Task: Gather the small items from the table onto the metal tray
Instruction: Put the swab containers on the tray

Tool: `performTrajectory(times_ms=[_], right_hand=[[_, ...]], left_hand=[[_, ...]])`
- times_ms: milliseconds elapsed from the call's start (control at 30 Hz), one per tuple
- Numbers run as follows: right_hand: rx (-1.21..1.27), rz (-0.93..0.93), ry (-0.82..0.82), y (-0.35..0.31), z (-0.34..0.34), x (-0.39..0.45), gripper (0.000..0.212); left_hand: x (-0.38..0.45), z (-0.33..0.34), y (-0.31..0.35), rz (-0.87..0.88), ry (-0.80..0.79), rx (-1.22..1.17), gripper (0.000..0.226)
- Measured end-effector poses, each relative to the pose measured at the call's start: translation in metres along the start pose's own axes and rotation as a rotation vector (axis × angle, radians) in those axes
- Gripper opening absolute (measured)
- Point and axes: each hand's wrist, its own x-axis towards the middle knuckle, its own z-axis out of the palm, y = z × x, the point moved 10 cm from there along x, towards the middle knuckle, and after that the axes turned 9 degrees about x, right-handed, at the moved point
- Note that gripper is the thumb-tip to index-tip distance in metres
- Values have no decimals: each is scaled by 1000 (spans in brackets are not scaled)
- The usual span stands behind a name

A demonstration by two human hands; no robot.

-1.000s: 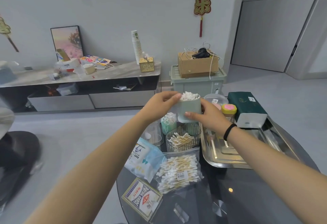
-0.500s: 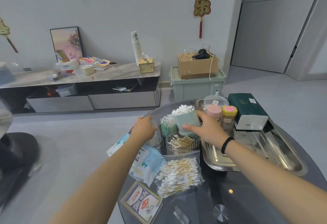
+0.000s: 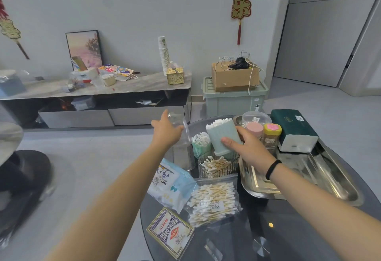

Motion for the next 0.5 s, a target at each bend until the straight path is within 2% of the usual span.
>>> performTrajectory(times_ms=[167,333,500], right_hand=[[99,42,-68,1,4,-8,37],[181,11,-98,-7,-1,-17,35],[129,-46,-39,-15,-19,-20,30]], left_hand=[[-9,-19,37,26,32,-282,68],[-18,5,59,-38,-90,-612,61],[-28,31,76,-42,-191,-659,68]])
